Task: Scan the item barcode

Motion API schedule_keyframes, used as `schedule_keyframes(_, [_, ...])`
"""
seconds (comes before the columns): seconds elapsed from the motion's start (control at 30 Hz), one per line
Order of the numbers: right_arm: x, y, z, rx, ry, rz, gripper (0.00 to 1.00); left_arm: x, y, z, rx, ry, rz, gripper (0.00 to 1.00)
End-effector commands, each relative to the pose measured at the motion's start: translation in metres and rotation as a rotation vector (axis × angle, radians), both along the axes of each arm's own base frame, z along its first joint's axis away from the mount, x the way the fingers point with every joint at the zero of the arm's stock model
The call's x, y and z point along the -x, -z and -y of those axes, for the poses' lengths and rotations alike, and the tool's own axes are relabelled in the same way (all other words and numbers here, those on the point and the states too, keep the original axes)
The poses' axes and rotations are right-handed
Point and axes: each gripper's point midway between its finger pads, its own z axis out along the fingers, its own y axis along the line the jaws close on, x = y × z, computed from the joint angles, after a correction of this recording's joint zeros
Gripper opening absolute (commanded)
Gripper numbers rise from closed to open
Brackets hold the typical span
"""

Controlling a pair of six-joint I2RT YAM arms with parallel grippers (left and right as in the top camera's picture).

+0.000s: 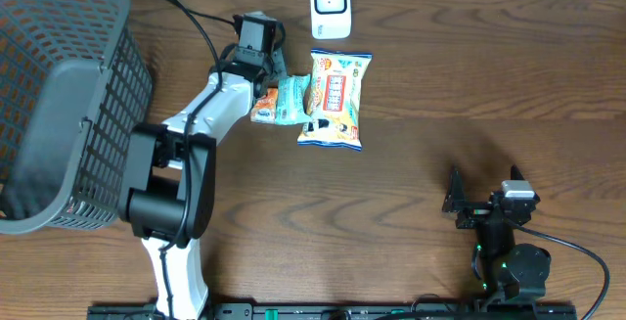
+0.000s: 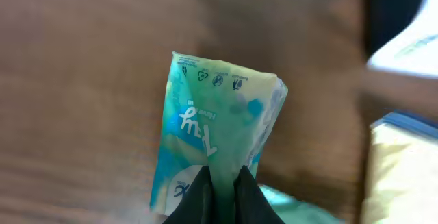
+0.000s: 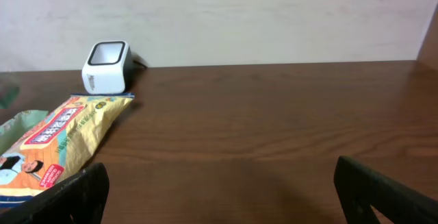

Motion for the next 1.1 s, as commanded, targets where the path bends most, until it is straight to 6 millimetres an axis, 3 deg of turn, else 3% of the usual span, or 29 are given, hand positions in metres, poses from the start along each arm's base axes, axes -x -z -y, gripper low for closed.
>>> schedule_keyframes(0.0, [0.000, 0.001, 0.001, -0.006, 0.006, 0.000, 0.99, 0.012, 0.021, 0.002, -0.016, -0.012, -0.069, 0.08])
schedule_keyframes(0.17, [0.000, 0.001, 0.001, -0.006, 0.006, 0.000, 0.99, 0.033, 0.033, 0.007, -0.001, -0.052, -0.159, 0.08])
schedule_keyframes(0.3, [0.000, 0.001, 0.001, -0.006, 0.006, 0.000, 0.99, 0.037, 0.029, 0.009, -0.004, -0.046, -0.166, 0.08])
schedule_keyframes(0.33, [0.000, 0.001, 0.001, -0.006, 0.006, 0.000, 0.99, 0.037, 0.024, 0.009, -0.002, -0.046, -0.159, 0.09])
schedule_keyframes(0.37, [0.000, 0.001, 0.001, -0.006, 0.006, 0.000, 0.99, 0.036, 0.018, 0.009, 0.001, -0.045, -0.151, 0.17])
schedule_keyframes(0.4, [0.000, 0.001, 0.001, -0.006, 0.006, 0.000, 0.99, 0.036, 0.010, 0.009, 0.006, -0.045, -0.136, 0.33])
schedule_keyframes(0.47, [0.000, 0.001, 0.001, -0.006, 0.006, 0.000, 0.99, 0.035, -0.012, 0.009, 0.019, -0.044, -0.098, 0.48])
schedule_keyframes(0.53, [0.000, 0.001, 0.001, -0.006, 0.006, 0.000, 0.99, 0.035, -0.031, 0.009, 0.030, -0.043, -0.066, 0.53])
schedule_keyframes(0.57, [0.000, 0.001, 0.001, -0.006, 0.006, 0.000, 0.99, 0.036, -0.047, 0.009, 0.039, -0.043, -0.040, 0.59])
schedule_keyframes(0.67, [0.000, 0.001, 0.001, -0.006, 0.006, 0.000, 0.99, 0.042, -0.089, 0.007, 0.060, -0.041, 0.022, 0.63])
schedule_keyframes(0.8, [0.000, 0.001, 0.001, -0.006, 0.006, 0.000, 0.99, 0.066, -0.142, -0.001, 0.078, -0.040, 0.075, 0.70])
schedule_keyframes(0.83, [0.000, 0.001, 0.001, -0.006, 0.006, 0.000, 0.99, 0.077, -0.148, -0.004, 0.073, -0.040, 0.060, 0.71])
schedule_keyframes(0.9, [0.000, 0.001, 0.001, -0.006, 0.006, 0.000, 0.99, 0.097, -0.151, -0.011, 0.056, -0.041, 0.009, 0.84])
schedule_keyframes(1.0, [0.000, 0.001, 0.001, -0.006, 0.006, 0.000, 0.99, 0.124, -0.141, -0.013, 0.049, -0.024, -0.097, 0.85])
schedule_keyframes(1.07, [0.000, 0.001, 0.001, -0.006, 0.006, 0.000, 0.99, 0.137, -0.134, 0.001, 0.109, 0.032, -0.167, 0.85])
